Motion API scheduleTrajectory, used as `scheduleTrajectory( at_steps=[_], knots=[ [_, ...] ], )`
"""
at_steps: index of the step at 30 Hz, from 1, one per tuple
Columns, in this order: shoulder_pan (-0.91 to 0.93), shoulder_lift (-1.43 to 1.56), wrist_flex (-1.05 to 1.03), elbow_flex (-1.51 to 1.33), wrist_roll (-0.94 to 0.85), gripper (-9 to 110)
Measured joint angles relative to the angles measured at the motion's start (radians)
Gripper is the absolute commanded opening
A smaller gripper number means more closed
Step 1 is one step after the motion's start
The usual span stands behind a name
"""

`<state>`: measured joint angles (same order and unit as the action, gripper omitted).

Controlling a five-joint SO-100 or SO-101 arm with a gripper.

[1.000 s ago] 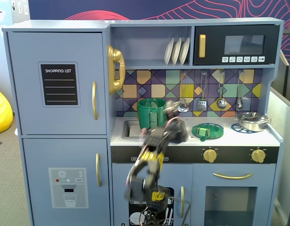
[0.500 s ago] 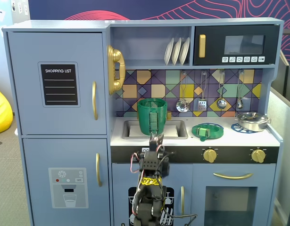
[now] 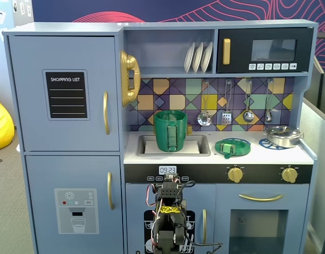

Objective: Take off the lid from the green recipient and place it on the counter

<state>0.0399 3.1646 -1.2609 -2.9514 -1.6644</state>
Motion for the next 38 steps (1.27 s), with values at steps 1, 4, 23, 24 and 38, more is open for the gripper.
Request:
scheduleTrajectory(
  at_steps=[1,4,23,24,38],
  knots=[
    [0.002,0.000,0.000,-0.012,0.003,25],
    [-0.003,0.002,-0.014,-0.044,0.003,25],
    [-0.023,0.017,-0.101,-0.028,0.109,24],
    [-0.023,0.017,-0.101,-0.028,0.109,24],
    [-0.023,0.017,-0.101,-0.028,0.109,24]
  ],
)
